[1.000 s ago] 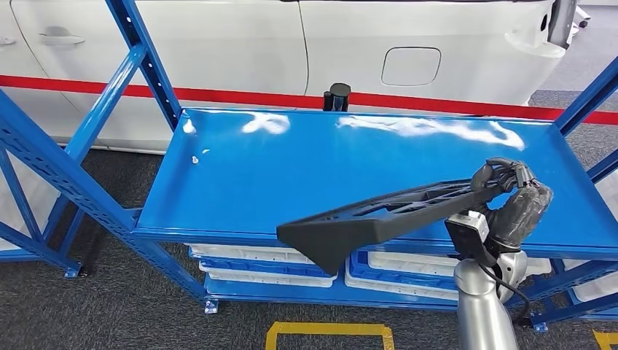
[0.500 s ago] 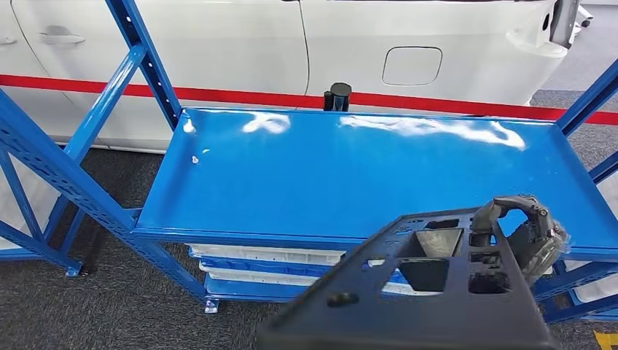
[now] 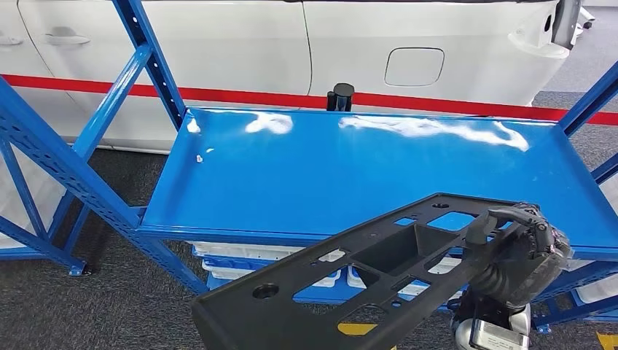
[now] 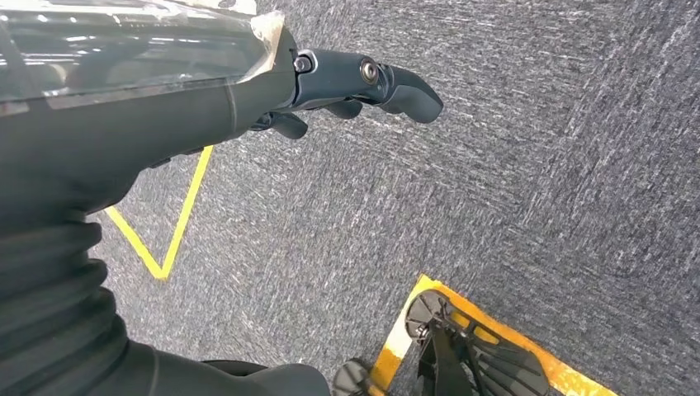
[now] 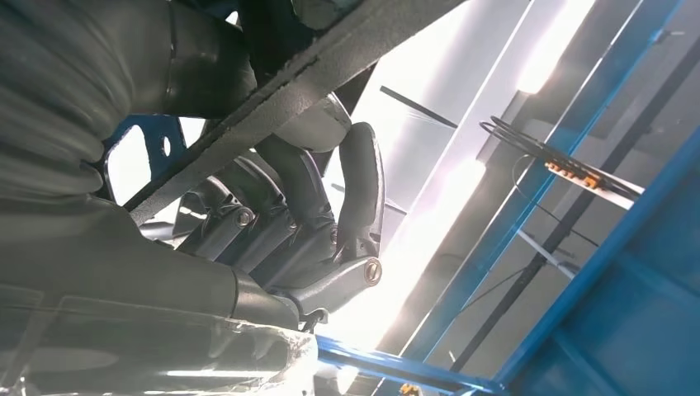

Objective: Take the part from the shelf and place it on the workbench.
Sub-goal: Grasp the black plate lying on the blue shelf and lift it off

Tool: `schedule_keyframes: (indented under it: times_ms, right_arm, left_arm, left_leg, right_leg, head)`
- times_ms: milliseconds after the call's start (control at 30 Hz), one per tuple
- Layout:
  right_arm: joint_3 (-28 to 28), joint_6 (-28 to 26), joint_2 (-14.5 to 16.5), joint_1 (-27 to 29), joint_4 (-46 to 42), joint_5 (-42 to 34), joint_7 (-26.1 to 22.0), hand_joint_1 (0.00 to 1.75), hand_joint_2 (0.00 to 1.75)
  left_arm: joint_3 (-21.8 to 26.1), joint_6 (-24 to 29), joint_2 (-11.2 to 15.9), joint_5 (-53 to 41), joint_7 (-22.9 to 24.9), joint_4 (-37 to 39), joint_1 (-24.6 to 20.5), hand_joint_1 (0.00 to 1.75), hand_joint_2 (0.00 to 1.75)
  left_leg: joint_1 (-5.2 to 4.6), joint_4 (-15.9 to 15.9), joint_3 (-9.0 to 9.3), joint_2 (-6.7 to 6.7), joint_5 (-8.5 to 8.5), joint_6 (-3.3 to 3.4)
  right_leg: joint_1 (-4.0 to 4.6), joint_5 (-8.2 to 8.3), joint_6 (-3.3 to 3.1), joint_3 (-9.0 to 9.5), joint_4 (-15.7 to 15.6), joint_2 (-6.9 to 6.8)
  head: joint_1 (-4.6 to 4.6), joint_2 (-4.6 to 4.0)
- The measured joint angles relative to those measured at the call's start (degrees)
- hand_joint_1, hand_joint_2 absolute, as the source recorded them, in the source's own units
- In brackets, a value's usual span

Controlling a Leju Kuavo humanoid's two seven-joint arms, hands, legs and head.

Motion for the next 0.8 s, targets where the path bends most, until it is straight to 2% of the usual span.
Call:
schedule_keyframes:
  times_ms: [33,67,100,133,200,233,267,333,367,400,433,467,533,567,600,700,733,767,800]
  right_arm:
    - [0.07,-0.03,0.01,-0.12,0.01,0.04,0.04,1.75,1.75]
    - [0.11,-0.07,0.01,-0.21,0.01,0.07,0.08,1.75,1.75]
    - [0.14,-0.13,0.01,-0.3,0.01,0.09,0.1,1.75,1.75]
    - [0.15,-0.19,0.0,-0.34,0.01,0.09,0.17,1.75,1.75]
    - [0.21,-0.28,0.01,-0.44,0.0,0.14,0.38,1.75,1.75]
    - [0.26,-0.28,0.02,-0.53,0.0,0.18,0.53,1.75,1.75]
    - [0.31,-0.28,0.05,-0.65,0.0,0.23,0.63,1.75,1.75]
    - [0.37,-0.31,0.07,-0.87,0.01,0.35,0.93,1.75,1.75]
    - [0.36,-0.35,0.07,-0.92,0.04,0.4,1.09,1.75,1.75]
    - [0.35,-0.41,0.07,-0.95,0.09,0.46,1.27,1.75,1.75]
    - [0.35,-0.5,0.07,-0.98,0.14,0.52,1.39,1.75,1.75]
    - [0.35,-0.61,0.07,-1.04,0.17,0.6,1.49,1.75,1.75]
    - [0.34,-0.83,0.07,-1.23,0.2,0.75,1.58,1.75,1.75]
    - [0.33,-0.91,0.07,-1.36,0.2,0.79,1.6,1.75,1.75]
    - [0.32,-0.95,0.07,-1.48,0.22,0.79,1.6,1.75,1.75]
    - [0.29,-1.07,0.03,-1.67,0.3,0.78,1.6,1.75,1.75]
    - [0.26,-1.15,-0.02,-1.68,0.33,0.76,1.6,1.75,1.75]
    - [0.22,-1.24,-0.07,-1.7,0.38,0.74,1.61,1.75,1.75]
    - [0.16,-1.34,-0.13,-1.73,0.44,0.72,1.61,1.75,1.75]
  left_arm:
    - [0.01,0.0,0.0,0.02,0.01,0.0,-0.01,0.0,1.75]
    - [0.01,0.01,-0.01,0.02,0.01,0.0,-0.03,0.0,1.75]
    - [0.01,0.01,-0.02,0.02,0.01,0.0,-0.05,0.0,1.75]
    - [0.01,0.02,-0.02,0.02,0.02,0.0,-0.06,0.0,1.75]
    - [0.03,0.13,-0.03,0.03,0.06,0.0,-0.06,0.0,1.75]
    - [0.05,0.25,-0.03,0.03,0.12,0.0,-0.05,0.0,1.75]
    - [0.07,0.42,-0.03,0.04,0.19,0.0,-0.05,0.0,1.75]
    - [0.08,0.73,-0.05,0.08,0.32,0.0,-0.09,0.0,1.75]
    - [0.09,0.85,-0.05,0.1,0.36,0.0,-0.1,0.0,1.75]
    - [0.1,0.94,-0.06,0.13,0.39,0.0,-0.1,0.0,1.75]
    - [0.11,1.0,-0.07,0.15,0.41,0.0,-0.1,0.0,1.75]
    - [0.13,1.04,-0.08,0.17,0.42,0.0,-0.11,0.0,1.75]
    - [0.14,1.05,-0.08,0.2,0.43,0.0,-0.22,0.0,1.75]
    - [0.15,1.05,-0.08,0.21,0.43,0.0,-0.32,0.0,1.75]
    - [0.15,1.07,-0.08,0.21,0.43,0.0,-0.41,0.0,1.75]
    - [0.17,1.15,-0.1,0.31,0.4,0.0,-0.49,0.0,1.75]
    - [0.19,1.17,-0.11,0.37,0.37,-0.01,-0.51,0.0,1.75]
    - [0.2,1.18,-0.13,0.41,0.31,-0.01,-0.54,0.0,1.75]
    - [0.21,1.18,-0.15,0.46,0.23,-0.01,-0.56,0.0,1.75]
  left_leg:
    - [0.01,0.13,-0.12,-0.06,0.08,-0.32]
    - [-0.03,0.3,-0.23,-0.12,0.19,-0.66]
    - [-0.13,0.51,-0.38,-0.17,0.32,-1.03]
    - [-0.23,0.6,-0.55,-0.23,0.51,-1.4]
    - [-0.14,0.93,-0.98,-0.29,0.57,-2.04]
    - [-0.03,1.67,-1.42,-0.26,-0.3,-2.37]
    - [0.11,3.53,-2.21,-0.21,-2.06,-2.65]
    - [0.31,10.35,-4.63,-0.09,-7.15,-3.19]
    - [0.39,14.02,-5.72,-0.08,-9.14,-3.37]
    - [0.44,16.36,-6.1,-0.08,-10.09,-3.45]
    - [0.48,16.58,-5.41,-0.07,-9.89,-3.42]
    - [0.51,14.5,-3.55,-0.06,-8.81,-3.28]
    - [0.48,6.29,2.15,-0.11,-6.38,-2.78]
    - [0.37,2.9,4.33,-0.16,-5.62,-2.5]
    - [0.18,0.83,5.53,-0.22,-5.33,-2.25]
    - [-0.23,-0.31,5.34,-0.13,-4.49,-1.3]
    - [-0.16,-0.63,5.07,-0.01,-3.93,-0.89]
    - [-0.03,-0.94,4.63,0.16,-3.28,-0.41]
    - [0.09,-1.14,4.05,0.32,-2.63,-0.11]
  right_leg:
    - [0.1,1.42,0.14,2.19,-3.86,0.04]
    - [0.27,2.5,-0.01,3.7,-6.67,0.16]
    - [0.43,2.9,-0.44,4.22,-7.98,0.29]
    - [0.65,3.03,-0.98,4.07,-7.89,0.45]
    - [0.35,3.29,-1.99,3.3,-7.86,0.51]
    - [0.19,3.61,-2.55,3.03,-7.84,0.47]
    - [0.05,4.01,-3.19,2.6,-7.89,0.41]
    - [0.3,4.76,-4.2,1.69,-7.83,0.23]
    - [0.47,5.13,-4.46,1.2,-7.79,0.14]
    - [0.63,5.47,-4.56,0.73,-7.75,0.06]
    - [0.75,5.78,-4.51,0.32,-7.73,0.01]
    - [0.83,6.08,-4.44,-0.03,-7.69,-0.01]
    - [0.95,6.59,-4.13,-0.5,-7.65,-0.01]
    - [1.03,6.88,-3.88,-0.66,-7.65,-0.02]
    - [1.09,7.17,-3.55,-0.76,-7.66,-0.05]
    - [1.06,7.95,-2.29,-1.15,-7.66,-0.12]
    - [1.06,7.53,-2.07,-1.61,-7.22,-0.13]
    - [1.11,6.24,-2.11,-2.34,-5.88,-0.12]
    - [1.14,4.16,-2.37,-3.36,-3.41,-0.11]
  head:
    - [0.02,0.01]
    - [0.01,0.01]
    - [0.04,0.01]
    - [-0.02,0.01]
    - [-0.11,0.01]
    - [-0.26,0.01]
    - [-0.38,0.01]
    - [-0.61,0.01]
    - [-0.64,0.0]
    - [-0.64,0.01]
    - [-0.65,0.01]
    - [-0.64,0.0]
    - [-0.66,0.01]
    - [-0.59,0.01]
    - [-0.57,0.01]
    - [-0.56,0.01]
    - [-0.56,0.01]
    - [-0.45,0.0]
    - [-0.34,-0.01]
